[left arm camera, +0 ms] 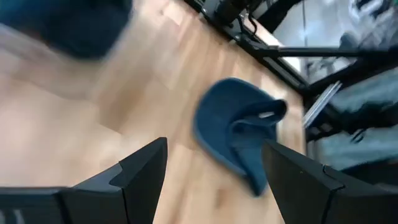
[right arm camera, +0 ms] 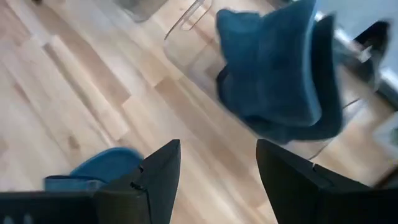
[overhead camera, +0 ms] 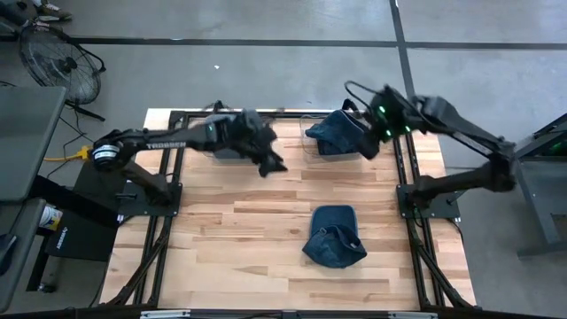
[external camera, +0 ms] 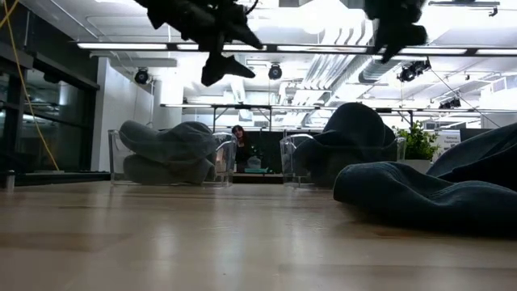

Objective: Pick & Place hat
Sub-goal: Put the blue cap into the right transparent bin

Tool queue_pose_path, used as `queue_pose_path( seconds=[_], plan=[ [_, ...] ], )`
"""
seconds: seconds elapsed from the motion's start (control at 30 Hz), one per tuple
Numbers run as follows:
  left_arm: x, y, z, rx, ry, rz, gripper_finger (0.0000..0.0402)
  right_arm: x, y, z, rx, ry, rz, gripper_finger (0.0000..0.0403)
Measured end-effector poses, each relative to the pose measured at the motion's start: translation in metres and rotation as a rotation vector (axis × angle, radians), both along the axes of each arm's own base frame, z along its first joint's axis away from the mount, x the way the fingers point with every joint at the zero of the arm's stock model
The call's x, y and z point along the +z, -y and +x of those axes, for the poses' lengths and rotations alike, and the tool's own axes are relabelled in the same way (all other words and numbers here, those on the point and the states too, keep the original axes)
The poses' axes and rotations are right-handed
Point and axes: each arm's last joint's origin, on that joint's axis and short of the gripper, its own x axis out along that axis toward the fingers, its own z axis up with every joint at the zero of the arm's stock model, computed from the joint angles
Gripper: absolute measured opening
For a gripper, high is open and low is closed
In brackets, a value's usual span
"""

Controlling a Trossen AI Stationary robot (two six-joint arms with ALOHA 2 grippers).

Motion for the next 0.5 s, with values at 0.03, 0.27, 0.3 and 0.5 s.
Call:
queue_pose_path(
  seconds=[0.03,0.27,0.3,0.5],
  plan=[
    [-0.005,0.010,0.003,0.018,0.005,-0.041,0.0257,-0.006,-0.007,-0.006,-0.004,0.026,0.010,0.0204],
    [-0.038,0.071,0.027,0.195,-0.021,-0.324,0.0257,-0.047,-0.050,-0.049,0.013,0.098,0.105,0.0204],
    [-0.041,0.080,0.028,0.214,-0.030,-0.341,0.0257,-0.051,-0.055,-0.055,0.019,0.112,0.109,0.0204],
    [-0.080,0.116,0.051,0.304,-0.117,-0.450,0.0257,-0.068,-0.071,-0.074,0.048,0.174,0.118,0.0204]
  ],
)
